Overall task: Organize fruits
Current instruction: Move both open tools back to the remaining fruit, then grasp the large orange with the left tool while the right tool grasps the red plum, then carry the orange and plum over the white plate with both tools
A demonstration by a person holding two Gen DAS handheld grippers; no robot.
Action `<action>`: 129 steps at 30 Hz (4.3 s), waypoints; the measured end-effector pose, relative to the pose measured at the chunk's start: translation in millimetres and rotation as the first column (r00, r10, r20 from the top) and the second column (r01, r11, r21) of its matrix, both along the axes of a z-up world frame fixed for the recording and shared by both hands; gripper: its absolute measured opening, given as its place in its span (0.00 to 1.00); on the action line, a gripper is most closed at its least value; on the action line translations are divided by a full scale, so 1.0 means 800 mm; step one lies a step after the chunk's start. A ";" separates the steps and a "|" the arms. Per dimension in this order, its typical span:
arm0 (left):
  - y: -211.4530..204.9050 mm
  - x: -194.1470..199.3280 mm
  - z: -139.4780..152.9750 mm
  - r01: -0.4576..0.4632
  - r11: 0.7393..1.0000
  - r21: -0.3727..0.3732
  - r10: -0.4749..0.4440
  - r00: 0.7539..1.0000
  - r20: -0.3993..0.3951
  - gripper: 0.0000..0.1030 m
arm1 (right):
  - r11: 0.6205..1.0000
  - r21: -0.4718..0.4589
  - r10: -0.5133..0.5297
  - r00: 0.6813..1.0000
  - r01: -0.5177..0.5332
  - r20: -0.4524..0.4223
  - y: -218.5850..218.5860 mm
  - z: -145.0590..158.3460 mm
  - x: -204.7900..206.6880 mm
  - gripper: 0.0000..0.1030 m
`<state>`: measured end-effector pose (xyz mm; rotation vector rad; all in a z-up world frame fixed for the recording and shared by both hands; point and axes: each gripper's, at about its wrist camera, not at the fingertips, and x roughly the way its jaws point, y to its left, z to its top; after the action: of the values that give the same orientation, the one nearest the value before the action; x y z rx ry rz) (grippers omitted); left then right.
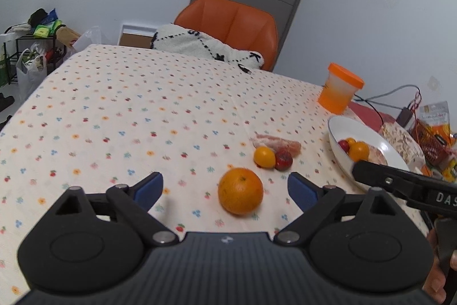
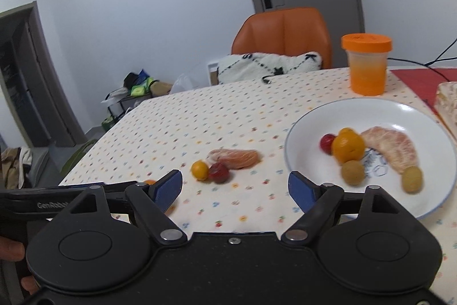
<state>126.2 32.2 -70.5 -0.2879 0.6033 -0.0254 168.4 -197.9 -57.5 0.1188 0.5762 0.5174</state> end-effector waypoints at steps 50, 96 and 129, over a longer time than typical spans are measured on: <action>0.063 0.015 -0.013 -0.109 0.992 -0.066 0.109 0.994 -0.003 0.36 | 0.981 -0.174 0.082 0.996 -0.086 -0.029 0.087 -0.044 0.067 0.28; -0.087 0.047 0.023 0.130 0.991 -0.024 -0.129 0.990 0.055 0.36 | 0.986 -0.061 -0.148 0.986 0.152 0.073 -0.071 0.010 0.001 0.23; -0.191 0.076 0.024 0.295 0.955 0.010 -0.295 0.954 0.049 0.36 | 0.966 -0.044 -0.255 0.967 0.256 0.030 -0.140 -0.016 -0.006 0.30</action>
<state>187.1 -120.8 -51.5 -0.1913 0.5921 -0.3194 163.6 -309.8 -70.3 0.1398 0.5400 0.2538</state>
